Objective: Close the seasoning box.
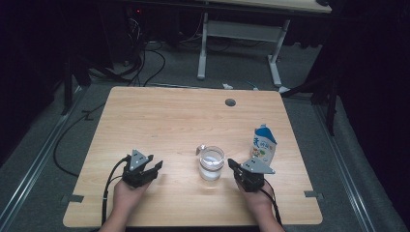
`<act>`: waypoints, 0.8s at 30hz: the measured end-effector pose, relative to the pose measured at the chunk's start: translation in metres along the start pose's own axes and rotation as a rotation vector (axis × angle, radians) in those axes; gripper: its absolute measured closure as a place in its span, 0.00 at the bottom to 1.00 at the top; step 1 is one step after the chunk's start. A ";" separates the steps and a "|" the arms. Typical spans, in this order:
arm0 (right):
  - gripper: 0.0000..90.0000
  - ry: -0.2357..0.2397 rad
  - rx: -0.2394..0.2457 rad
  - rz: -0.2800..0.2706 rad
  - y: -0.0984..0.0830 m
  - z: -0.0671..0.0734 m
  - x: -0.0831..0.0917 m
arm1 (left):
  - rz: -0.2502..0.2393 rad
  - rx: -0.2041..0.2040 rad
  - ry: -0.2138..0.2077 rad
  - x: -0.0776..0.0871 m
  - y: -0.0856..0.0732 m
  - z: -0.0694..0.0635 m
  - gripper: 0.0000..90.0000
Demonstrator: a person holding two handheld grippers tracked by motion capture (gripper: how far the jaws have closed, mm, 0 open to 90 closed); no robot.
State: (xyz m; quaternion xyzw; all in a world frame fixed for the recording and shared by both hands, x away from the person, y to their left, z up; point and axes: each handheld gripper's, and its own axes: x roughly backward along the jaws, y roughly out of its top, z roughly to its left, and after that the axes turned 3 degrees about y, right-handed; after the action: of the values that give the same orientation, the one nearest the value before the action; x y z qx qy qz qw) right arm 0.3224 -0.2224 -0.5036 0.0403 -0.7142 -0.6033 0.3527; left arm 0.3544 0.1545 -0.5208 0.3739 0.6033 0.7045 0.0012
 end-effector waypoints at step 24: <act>1.00 -0.001 0.032 -0.005 0.010 0.010 0.000 | -0.068 0.043 -0.007 0.020 -0.015 0.013 0.55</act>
State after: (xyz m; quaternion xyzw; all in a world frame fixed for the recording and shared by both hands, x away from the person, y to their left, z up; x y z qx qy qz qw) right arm 0.3208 -0.2111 -0.4953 0.0475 -0.7238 -0.5925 0.3504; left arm 0.3397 0.1786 -0.5230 0.3554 0.6308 0.6895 0.0192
